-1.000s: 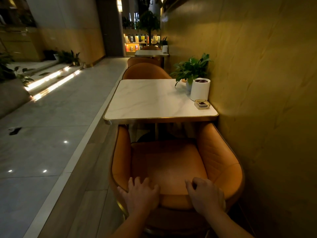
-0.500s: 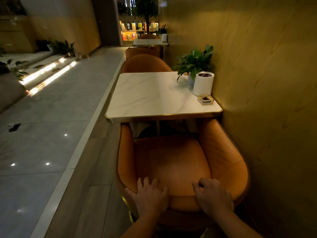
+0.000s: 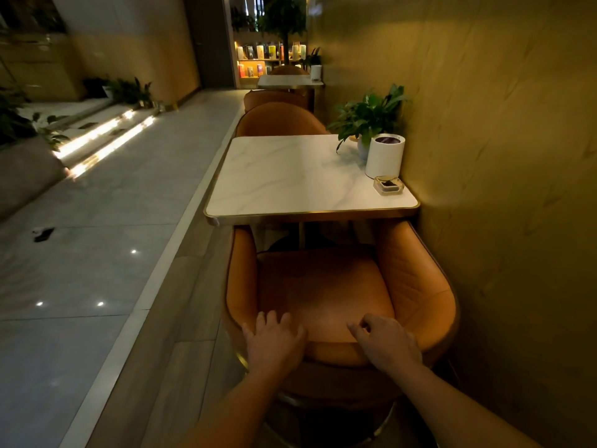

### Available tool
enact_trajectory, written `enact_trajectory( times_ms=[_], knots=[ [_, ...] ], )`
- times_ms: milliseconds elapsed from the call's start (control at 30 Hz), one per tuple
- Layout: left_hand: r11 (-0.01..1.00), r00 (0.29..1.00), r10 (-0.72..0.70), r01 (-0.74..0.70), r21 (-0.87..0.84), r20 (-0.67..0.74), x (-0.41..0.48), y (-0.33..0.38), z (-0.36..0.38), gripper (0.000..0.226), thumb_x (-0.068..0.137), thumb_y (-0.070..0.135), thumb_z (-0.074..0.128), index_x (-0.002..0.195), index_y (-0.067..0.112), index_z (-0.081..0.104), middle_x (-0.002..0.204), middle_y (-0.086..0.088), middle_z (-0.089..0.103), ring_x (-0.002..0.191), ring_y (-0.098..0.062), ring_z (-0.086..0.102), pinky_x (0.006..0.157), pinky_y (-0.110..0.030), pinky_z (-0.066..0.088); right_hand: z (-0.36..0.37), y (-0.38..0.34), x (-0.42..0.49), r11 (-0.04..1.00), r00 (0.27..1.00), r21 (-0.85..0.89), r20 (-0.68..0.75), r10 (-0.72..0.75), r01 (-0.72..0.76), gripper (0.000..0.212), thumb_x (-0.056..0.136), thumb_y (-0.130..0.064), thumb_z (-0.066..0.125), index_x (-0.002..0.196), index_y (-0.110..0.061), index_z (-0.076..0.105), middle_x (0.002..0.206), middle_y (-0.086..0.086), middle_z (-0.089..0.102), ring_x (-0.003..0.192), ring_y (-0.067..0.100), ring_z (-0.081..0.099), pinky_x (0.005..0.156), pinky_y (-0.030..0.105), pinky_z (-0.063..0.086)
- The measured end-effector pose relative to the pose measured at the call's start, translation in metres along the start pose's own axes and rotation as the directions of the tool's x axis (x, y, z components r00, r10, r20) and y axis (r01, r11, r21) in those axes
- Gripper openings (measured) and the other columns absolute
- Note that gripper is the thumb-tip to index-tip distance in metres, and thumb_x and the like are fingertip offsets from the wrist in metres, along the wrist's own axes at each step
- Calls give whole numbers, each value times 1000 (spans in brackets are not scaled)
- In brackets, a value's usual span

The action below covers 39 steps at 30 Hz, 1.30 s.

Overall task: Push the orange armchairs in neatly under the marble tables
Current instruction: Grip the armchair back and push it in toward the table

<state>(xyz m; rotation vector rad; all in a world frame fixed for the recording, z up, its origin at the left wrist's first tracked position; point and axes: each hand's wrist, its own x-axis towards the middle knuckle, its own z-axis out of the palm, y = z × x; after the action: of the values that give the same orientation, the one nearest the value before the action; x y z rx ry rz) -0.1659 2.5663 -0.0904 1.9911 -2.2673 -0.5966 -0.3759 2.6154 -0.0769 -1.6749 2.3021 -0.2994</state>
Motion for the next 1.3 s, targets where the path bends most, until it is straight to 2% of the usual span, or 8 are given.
enact_trajectory(
  times_ms=[267,533,733,833,933,1033,1167,1300],
  knots=[
    [993,996,87,-84,87,-31,-22,13,-24,58,100,57,27,153,33,25,163,-6,21,152,-30,6,120,-61,1,-33,-7,-12,994,997,-78,-10,-80,79,47,100,-57,35,121,-24,60,105,-4,63,96,15,57,76,31,49],
    [999,999,36,-35,41,-8,-78,18,-62,61,99,56,30,155,33,19,165,-6,15,153,-29,2,121,-61,3,-73,-12,-59,996,998,76,-3,-56,56,43,99,-54,40,126,-25,57,115,-5,61,105,13,54,78,29,47],
    [991,996,-87,88,-99,11,-116,8,-61,62,96,58,35,152,33,25,162,-7,23,151,-30,13,119,-58,17,-70,18,-95,935,976,279,46,215,-219,47,96,-46,54,132,-18,54,127,4,53,114,24,52,86,37,48],
    [972,985,-159,167,-163,65,-124,6,-50,64,96,56,38,153,32,24,161,-9,23,149,-32,19,119,-57,19,-70,23,-101,823,914,400,128,385,-403,50,93,-43,60,133,-16,51,130,11,48,111,31,53,86,42,49],
    [910,963,-242,268,-317,119,-114,8,-43,61,95,53,43,149,28,30,152,-12,33,138,-33,36,112,-53,35,-62,24,-88,583,805,577,256,536,-572,57,91,-40,64,137,-12,44,132,15,46,110,37,54,88,48,51],
    [831,932,-295,359,-425,211,-82,11,-34,64,94,52,46,147,19,30,144,-16,39,130,-36,44,106,-48,41,-53,18,-66,326,692,684,362,624,-652,54,91,-31,66,133,-5,44,114,17,53,102,40,56,90,57,52],
    [622,882,-361,470,-626,304,-30,15,-25,80,95,41,54,155,12,11,147,-17,43,130,-38,48,108,-44,40,-50,-3,-41,41,606,770,468,643,-637,50,95,-23,61,139,-7,43,129,20,49,116,44,49,92,56,49],
    [398,746,-483,653,-644,458,15,10,-9,92,95,38,57,154,1,-2,142,-16,47,127,-41,49,107,-46,42,12,30,3,-92,496,761,504,707,-643,61,84,-25,70,137,-12,44,116,20,56,99,44,58,87,60,52]
  ],
)
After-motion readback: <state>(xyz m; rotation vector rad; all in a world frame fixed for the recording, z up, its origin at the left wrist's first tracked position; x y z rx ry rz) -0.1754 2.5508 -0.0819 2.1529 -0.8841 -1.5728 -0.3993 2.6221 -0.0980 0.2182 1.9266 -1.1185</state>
